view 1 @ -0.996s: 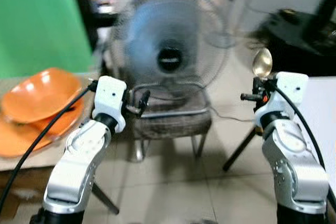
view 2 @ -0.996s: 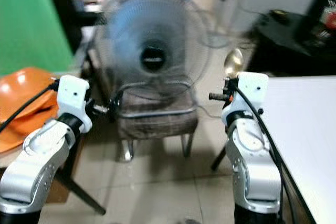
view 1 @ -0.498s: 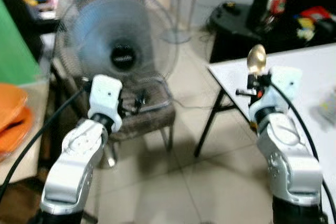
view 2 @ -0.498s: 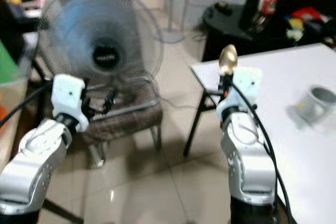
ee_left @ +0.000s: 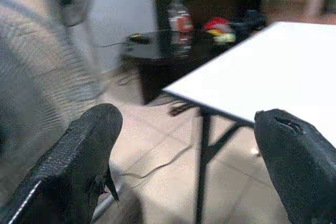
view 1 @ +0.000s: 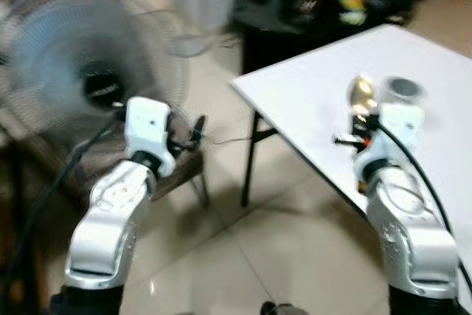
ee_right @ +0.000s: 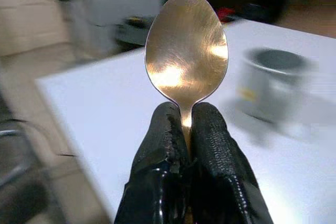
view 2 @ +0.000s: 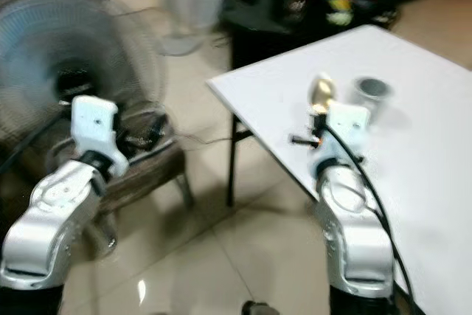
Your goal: Setting the table
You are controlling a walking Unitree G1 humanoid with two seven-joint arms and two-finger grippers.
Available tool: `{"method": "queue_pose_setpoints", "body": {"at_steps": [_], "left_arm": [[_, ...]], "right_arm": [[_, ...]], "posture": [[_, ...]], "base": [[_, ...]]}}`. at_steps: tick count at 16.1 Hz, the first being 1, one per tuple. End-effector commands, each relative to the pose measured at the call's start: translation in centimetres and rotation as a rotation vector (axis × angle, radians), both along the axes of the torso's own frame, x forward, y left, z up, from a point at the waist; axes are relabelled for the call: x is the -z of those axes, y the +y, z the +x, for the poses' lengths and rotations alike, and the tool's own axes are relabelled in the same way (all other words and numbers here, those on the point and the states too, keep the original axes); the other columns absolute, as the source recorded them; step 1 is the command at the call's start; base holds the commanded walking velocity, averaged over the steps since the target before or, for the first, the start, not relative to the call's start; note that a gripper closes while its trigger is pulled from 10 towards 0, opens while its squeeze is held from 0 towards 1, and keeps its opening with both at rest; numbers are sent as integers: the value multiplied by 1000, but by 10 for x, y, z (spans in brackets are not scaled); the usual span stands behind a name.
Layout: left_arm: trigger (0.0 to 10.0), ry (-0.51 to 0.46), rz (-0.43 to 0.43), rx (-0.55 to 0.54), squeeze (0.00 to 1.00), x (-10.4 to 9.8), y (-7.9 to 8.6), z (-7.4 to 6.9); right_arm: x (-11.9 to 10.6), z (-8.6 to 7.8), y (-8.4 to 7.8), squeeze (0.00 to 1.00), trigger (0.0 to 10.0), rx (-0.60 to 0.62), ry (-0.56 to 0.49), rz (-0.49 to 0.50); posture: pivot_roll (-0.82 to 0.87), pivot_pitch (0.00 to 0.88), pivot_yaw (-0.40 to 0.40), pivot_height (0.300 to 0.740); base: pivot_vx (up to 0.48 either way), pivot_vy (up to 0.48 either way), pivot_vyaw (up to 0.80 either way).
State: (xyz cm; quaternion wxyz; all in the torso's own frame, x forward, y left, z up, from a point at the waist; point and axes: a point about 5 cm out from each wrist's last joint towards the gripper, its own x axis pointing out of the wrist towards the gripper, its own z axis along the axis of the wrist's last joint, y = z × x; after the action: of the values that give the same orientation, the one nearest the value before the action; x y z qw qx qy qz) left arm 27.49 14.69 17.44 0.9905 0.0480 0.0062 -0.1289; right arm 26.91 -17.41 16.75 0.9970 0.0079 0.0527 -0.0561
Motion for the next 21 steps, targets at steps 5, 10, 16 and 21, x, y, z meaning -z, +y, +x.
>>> {"method": "queue_pose_setpoints", "body": {"at_steps": [5,10,16,21], "left_arm": [[10000,18,20,-5,0,2,5,2],[10000,20,82,0,0,4,15,5],[10000,17,65,6,0,1,14,7],[10000,23,67,22,0,2,12,6]], "right_arm": [[8,-12,-7,0,10000,-33,93,-62],[8,-17,-26,0,10000,38,95,-28],[9,-15,-8,0,10000,31,60,47],[7,-13,-8,0,10000,38,58,59]], "posture": [[110,0,41,740],[113,0,28,740],[106,0,49,740],[108,0,48,740]], "base": [[0,114,-765],[0,310,-769],[0,338,-768],[0,340,-769]]}}
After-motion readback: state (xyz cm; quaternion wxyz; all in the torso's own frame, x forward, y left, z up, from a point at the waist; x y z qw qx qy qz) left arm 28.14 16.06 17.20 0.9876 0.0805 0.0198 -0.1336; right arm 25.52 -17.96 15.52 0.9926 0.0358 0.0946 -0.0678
